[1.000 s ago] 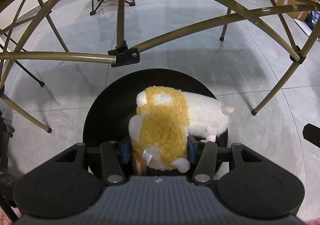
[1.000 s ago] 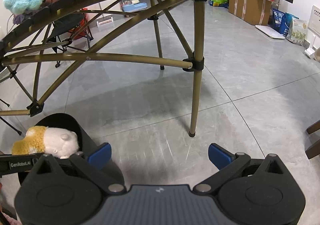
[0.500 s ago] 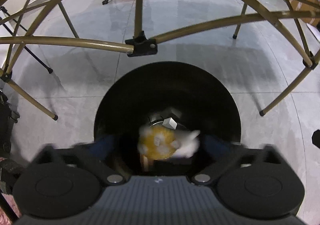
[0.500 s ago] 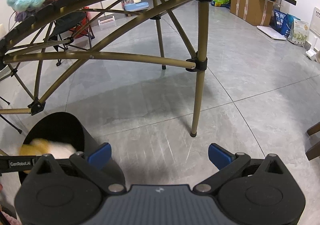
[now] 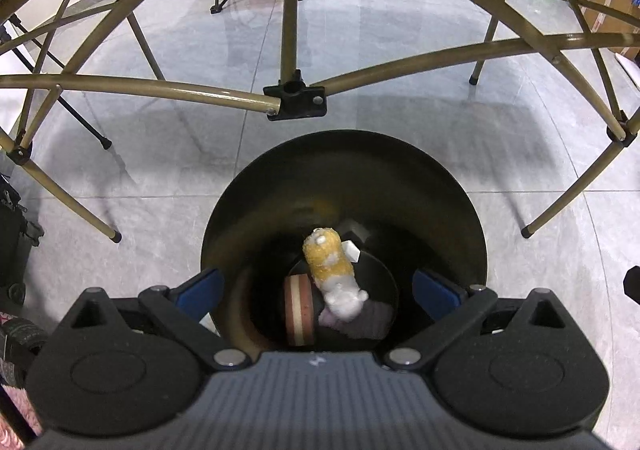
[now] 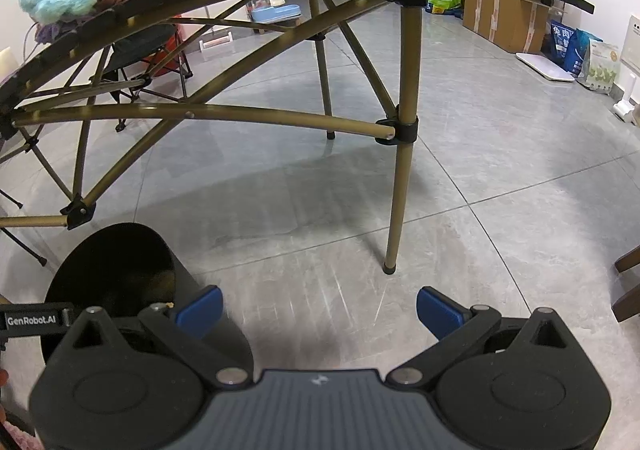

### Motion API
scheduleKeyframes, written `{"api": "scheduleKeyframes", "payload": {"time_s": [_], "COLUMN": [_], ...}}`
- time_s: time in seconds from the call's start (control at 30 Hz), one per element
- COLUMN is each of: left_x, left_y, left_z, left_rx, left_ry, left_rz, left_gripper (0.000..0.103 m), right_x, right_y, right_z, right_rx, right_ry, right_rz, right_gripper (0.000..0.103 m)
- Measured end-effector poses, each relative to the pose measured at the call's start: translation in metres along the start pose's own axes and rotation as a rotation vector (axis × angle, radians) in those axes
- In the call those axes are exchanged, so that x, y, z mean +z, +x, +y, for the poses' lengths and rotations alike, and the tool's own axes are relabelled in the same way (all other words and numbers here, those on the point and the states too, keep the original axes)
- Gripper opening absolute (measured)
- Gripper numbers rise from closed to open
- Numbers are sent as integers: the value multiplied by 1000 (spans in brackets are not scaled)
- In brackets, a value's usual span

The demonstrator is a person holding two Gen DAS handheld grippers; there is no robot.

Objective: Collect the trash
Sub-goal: 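Raise both tools back toward the table items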

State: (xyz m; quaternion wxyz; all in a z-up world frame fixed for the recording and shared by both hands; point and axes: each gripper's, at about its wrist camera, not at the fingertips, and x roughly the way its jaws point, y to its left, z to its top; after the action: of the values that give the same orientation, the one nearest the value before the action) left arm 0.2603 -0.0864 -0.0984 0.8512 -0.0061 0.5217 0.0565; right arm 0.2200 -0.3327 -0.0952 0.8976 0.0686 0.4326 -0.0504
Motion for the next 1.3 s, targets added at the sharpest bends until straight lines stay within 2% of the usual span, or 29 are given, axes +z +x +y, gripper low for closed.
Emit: {"api": "scheduleKeyframes", "payload": {"time_s": [0.3,0.7,1.03,1.3], "left_x": [-3,-14,-20,-12], "left_y": [-17,-59,-115,-162], "left_z": [7,25,56,86], "left_rx": [-16,-54,-81,-101], "left_ry": [4,34,-12,-70], "left_rz": [-67,-219,-378,-501], "left_gripper": [103,103,103,103], "right_x": [-1,-3,-1,10], "right_y": [-8,-31,-74,-123], "right_z": [4,13,39,65], "right_rx": [1,12,55,118], "right_ry": [-10,-39,-132,-194], "right_rz": [-13,-55,-202,-374], "right_gripper": [103,103,103,103]}}
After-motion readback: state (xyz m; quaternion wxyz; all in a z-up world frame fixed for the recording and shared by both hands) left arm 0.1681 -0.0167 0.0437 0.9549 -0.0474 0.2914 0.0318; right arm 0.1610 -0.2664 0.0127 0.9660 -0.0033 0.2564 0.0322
